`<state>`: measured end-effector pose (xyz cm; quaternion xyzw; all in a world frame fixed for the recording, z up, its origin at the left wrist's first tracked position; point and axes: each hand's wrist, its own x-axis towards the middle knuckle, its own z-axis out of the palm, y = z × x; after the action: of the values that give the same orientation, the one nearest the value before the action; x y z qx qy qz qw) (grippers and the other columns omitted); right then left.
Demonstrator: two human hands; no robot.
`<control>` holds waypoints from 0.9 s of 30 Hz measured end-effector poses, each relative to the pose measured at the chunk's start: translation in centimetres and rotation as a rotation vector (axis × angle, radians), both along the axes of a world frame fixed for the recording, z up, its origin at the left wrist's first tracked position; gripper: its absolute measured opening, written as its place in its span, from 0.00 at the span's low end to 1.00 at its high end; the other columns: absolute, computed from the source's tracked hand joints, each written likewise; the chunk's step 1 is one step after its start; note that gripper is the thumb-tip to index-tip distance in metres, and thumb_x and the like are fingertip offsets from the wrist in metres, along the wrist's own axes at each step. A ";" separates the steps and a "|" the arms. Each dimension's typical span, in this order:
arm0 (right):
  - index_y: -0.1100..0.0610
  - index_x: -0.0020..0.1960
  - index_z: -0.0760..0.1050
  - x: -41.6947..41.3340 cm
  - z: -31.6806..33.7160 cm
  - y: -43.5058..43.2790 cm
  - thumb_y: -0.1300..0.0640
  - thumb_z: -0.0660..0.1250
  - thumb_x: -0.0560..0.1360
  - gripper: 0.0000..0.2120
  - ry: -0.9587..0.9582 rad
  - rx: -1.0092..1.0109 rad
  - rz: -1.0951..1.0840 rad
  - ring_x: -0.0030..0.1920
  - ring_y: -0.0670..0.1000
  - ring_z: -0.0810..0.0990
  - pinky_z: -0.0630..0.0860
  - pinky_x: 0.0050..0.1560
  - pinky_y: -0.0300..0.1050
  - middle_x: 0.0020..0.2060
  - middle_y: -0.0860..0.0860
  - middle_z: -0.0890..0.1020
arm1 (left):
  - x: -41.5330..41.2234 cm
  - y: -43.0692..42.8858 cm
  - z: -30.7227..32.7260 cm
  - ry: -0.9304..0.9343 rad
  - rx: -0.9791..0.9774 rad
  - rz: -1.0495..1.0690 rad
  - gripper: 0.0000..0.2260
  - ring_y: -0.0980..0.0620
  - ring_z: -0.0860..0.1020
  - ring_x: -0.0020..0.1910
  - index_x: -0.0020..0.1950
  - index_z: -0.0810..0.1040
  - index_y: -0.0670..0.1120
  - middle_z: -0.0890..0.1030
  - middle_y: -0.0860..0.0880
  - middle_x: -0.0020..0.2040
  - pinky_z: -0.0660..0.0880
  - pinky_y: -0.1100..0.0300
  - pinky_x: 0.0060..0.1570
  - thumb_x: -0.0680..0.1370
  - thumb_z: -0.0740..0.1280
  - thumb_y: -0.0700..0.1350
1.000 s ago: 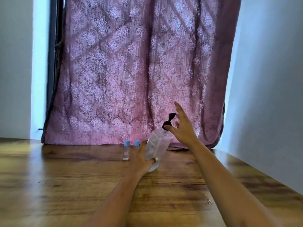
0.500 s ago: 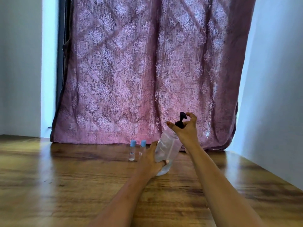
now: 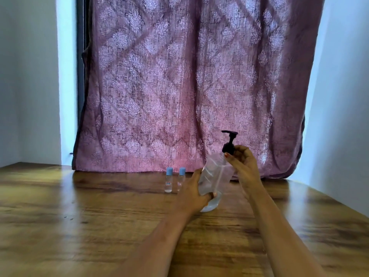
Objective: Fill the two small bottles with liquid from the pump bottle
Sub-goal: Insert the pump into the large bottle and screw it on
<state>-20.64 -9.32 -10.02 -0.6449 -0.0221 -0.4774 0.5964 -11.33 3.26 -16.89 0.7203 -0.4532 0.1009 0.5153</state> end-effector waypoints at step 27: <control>0.61 0.59 0.75 -0.6 1.2 0.8 0.64 0.66 0.74 0.13 -0.017 -0.078 -0.069 0.49 0.46 0.80 0.76 0.49 0.34 0.47 0.51 0.81 | -1.1 -0.2 0.0 0.023 -0.016 -0.051 0.30 0.53 0.78 0.49 0.67 0.67 0.52 0.78 0.55 0.53 0.76 0.57 0.46 0.67 0.74 0.49</control>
<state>-21.28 -8.50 -8.80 -0.6640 -0.0234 -0.5018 0.5538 -12.48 3.03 -16.93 0.7056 -0.4647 0.0830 0.5285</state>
